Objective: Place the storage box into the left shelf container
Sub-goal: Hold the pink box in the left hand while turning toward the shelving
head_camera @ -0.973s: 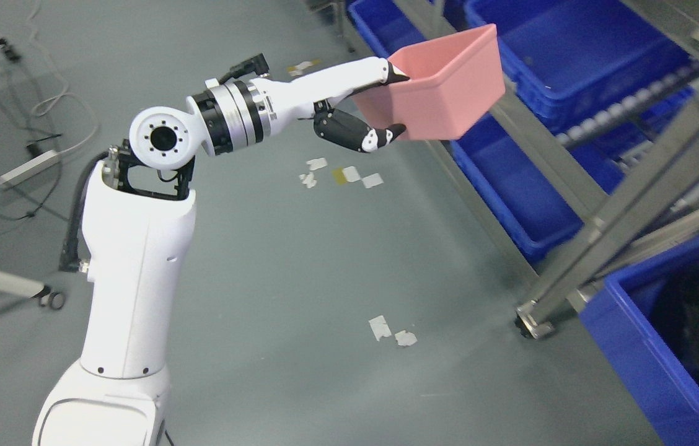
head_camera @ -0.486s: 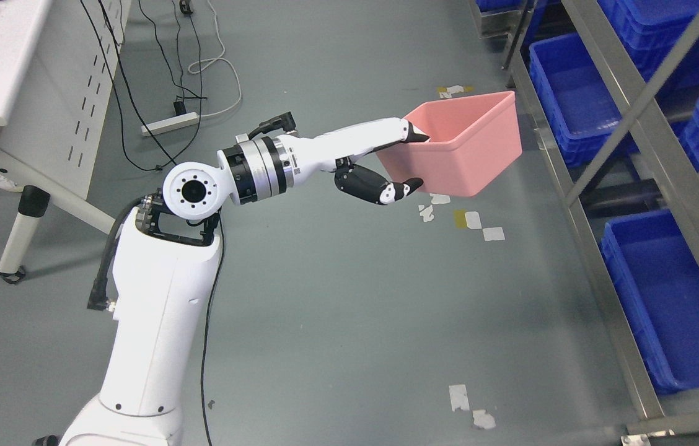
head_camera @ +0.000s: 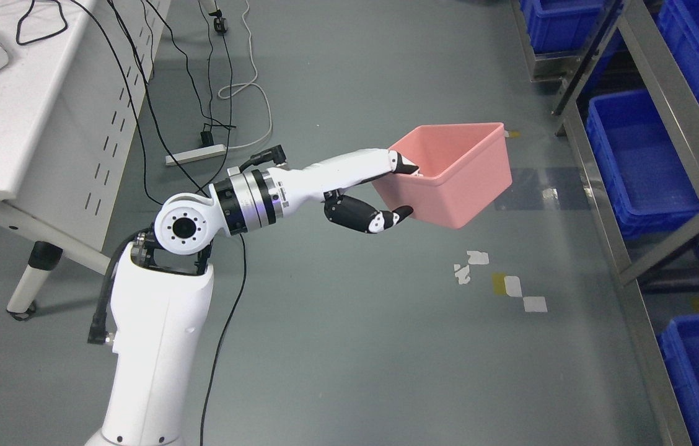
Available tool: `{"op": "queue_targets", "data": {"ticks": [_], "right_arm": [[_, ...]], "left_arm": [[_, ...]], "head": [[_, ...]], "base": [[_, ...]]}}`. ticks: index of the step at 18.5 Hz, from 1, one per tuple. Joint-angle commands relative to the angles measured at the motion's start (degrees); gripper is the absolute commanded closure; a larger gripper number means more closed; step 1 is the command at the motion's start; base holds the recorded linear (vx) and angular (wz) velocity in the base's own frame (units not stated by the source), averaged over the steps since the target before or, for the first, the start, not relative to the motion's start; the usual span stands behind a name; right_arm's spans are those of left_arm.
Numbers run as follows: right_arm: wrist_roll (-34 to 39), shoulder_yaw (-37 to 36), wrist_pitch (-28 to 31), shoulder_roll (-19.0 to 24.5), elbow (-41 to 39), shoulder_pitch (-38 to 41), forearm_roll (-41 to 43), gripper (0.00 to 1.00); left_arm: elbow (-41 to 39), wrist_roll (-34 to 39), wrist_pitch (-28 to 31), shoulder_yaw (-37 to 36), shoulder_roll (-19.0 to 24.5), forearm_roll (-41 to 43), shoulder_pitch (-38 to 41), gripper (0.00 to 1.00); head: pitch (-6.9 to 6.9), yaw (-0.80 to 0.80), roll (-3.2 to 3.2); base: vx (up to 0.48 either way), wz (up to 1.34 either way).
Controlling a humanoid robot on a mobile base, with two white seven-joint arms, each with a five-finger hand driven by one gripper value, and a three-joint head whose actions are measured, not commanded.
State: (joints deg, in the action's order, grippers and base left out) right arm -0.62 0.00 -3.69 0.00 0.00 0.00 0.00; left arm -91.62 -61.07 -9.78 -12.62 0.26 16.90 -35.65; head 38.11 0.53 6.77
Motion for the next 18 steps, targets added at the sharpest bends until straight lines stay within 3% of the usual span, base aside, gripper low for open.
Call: {"op": "queue_targets", "data": {"ticks": [1, 18], "right_arm": [[-0.2, -0.2, 0.0, -1.0, -1.0, -0.4, 0.1, 0.0], [-0.1, -0.2, 0.0, -1.0, -1.0, -0.4, 0.1, 0.0]], "left_arm": [[-1.2, 0.1, -1.8, 3.0, 0.7, 0.0, 4.1, 0.98], [-1.2, 0.2, -2.3, 2.8, 0.7, 0.0, 6.0, 0.98]], "head": [[0.0, 0.0, 0.0], [0.01, 0.0, 0.0]], "base": [[0.392, 0.15], [0.425, 0.06]]}}
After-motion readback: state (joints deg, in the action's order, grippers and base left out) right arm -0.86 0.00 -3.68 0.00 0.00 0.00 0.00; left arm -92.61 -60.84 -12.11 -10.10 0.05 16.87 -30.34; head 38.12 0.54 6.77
